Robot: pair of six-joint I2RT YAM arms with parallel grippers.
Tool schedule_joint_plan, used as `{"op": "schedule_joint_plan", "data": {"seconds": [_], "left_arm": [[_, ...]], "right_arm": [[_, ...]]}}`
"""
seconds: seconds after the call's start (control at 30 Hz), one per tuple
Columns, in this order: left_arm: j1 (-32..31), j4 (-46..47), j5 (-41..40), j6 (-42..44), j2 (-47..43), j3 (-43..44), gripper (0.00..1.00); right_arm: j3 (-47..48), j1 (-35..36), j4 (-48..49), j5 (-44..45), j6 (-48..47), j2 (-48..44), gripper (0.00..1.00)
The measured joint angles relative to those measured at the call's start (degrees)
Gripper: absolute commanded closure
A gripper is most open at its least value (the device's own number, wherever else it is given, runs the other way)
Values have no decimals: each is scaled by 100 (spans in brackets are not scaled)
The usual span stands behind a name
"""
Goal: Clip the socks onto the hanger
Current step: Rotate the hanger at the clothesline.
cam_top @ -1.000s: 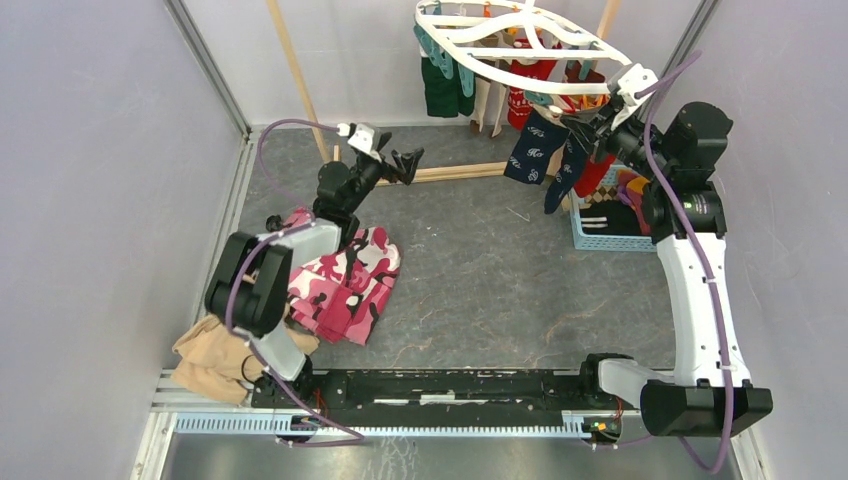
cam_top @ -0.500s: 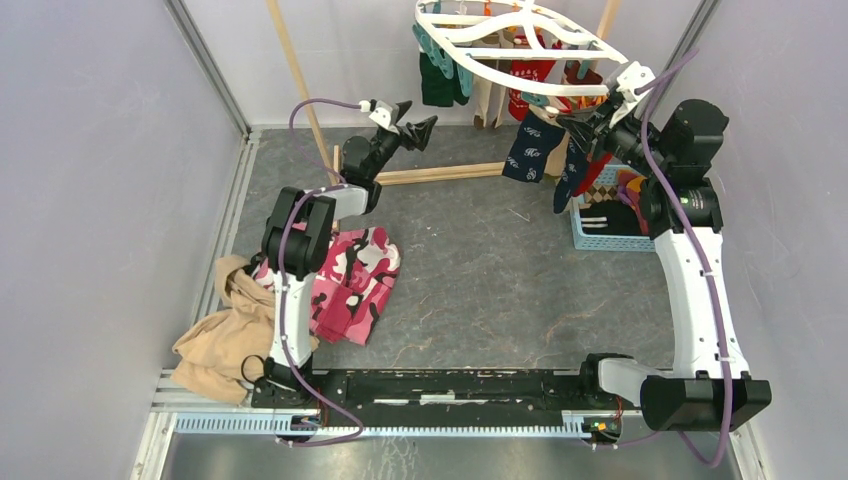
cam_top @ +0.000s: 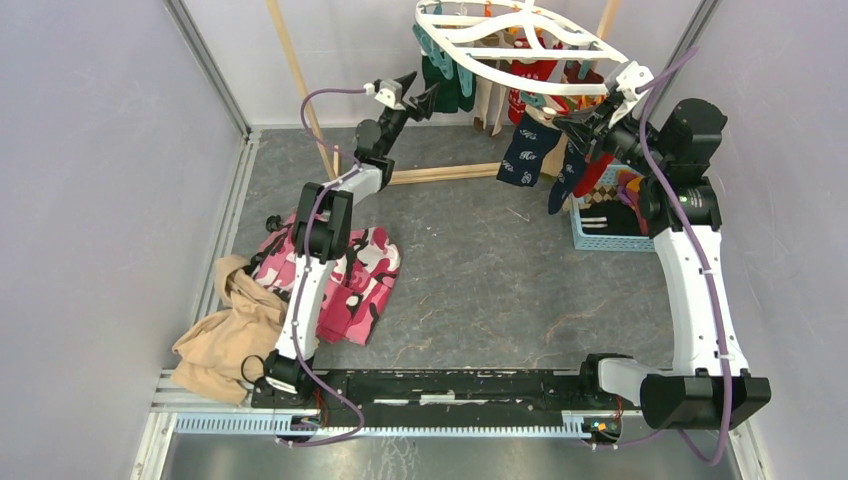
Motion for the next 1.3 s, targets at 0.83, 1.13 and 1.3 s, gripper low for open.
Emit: {"op": "schedule_joint_plan", "data": {"seconds": [0.83,1.13,1.3], "left_arm": [[138,280,118,-824,173,247,98],[654,1102,-57,-1172,-1237,-1126,98],[850,1550,-76,-1377,-1720,-1679,98]], "right_arm": [[4,20,-2,-151,35,33,94],[170,529,-105,-140,2,339,93],[431,605,-127,-101,-2,509,93]]}}
